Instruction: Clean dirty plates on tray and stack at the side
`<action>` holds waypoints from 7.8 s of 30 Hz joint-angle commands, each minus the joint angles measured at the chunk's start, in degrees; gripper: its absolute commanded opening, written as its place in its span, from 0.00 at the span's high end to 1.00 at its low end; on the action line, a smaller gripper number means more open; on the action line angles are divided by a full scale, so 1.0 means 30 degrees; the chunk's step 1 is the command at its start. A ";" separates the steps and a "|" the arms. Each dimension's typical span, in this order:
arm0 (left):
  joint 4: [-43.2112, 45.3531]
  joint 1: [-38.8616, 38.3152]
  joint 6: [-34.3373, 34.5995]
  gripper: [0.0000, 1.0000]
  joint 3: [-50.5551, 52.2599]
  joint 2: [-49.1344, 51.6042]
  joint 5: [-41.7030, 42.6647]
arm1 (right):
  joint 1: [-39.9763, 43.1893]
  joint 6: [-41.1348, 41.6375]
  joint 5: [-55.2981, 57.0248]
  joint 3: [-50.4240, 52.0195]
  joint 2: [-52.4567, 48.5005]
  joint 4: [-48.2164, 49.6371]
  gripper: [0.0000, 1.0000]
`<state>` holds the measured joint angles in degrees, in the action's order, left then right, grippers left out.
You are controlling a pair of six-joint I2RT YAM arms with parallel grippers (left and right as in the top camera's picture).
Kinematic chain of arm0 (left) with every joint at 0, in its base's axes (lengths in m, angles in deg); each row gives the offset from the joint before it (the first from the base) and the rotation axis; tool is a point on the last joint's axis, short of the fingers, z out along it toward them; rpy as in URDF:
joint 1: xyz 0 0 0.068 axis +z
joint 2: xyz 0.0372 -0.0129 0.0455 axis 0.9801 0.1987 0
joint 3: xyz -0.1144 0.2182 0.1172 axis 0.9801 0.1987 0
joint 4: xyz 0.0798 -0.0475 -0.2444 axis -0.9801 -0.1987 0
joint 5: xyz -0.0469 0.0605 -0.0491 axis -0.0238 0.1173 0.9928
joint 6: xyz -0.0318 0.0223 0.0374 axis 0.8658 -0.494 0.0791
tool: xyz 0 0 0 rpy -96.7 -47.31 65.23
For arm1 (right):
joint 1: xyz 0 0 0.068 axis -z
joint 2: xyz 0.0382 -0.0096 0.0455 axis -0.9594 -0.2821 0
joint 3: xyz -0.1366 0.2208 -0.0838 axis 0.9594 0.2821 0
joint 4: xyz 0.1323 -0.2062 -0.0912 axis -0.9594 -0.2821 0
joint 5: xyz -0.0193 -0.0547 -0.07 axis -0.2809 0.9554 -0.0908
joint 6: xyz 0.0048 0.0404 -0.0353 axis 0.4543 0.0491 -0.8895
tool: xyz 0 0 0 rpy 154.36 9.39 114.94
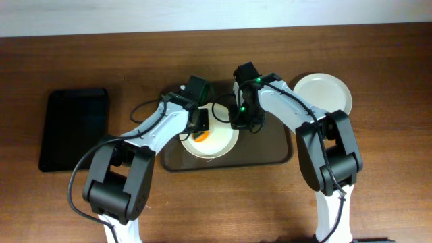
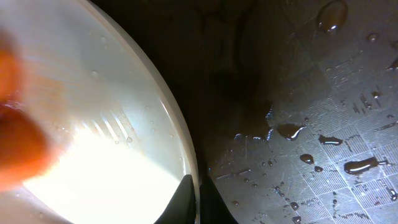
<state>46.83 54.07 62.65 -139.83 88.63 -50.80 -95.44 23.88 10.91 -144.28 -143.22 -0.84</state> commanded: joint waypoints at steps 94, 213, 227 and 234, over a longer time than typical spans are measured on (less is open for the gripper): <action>-0.5996 1.4979 -0.0903 0.95 -0.5056 -0.0350 -0.1202 | -0.2914 0.0328 0.4000 0.3169 0.4277 0.4393 0.02; 1.0382 0.9435 -0.4925 0.00 2.1566 -2.6520 0.2761 | 0.8014 -0.6156 0.3789 3.0170 4.1514 1.5511 0.02; 1.2058 0.8772 -0.5654 0.00 2.4946 -3.5583 0.3803 | 0.8021 -0.6156 0.3789 3.0170 4.1514 1.5511 0.02; 1.2539 0.7985 -0.7096 0.00 2.5427 -3.6975 0.3730 | 0.8014 -0.6156 0.3789 3.0170 4.1514 1.5511 0.02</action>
<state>83.97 79.73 44.72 -65.12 -19.06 -40.00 -71.73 5.80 21.99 -54.19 -19.08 45.84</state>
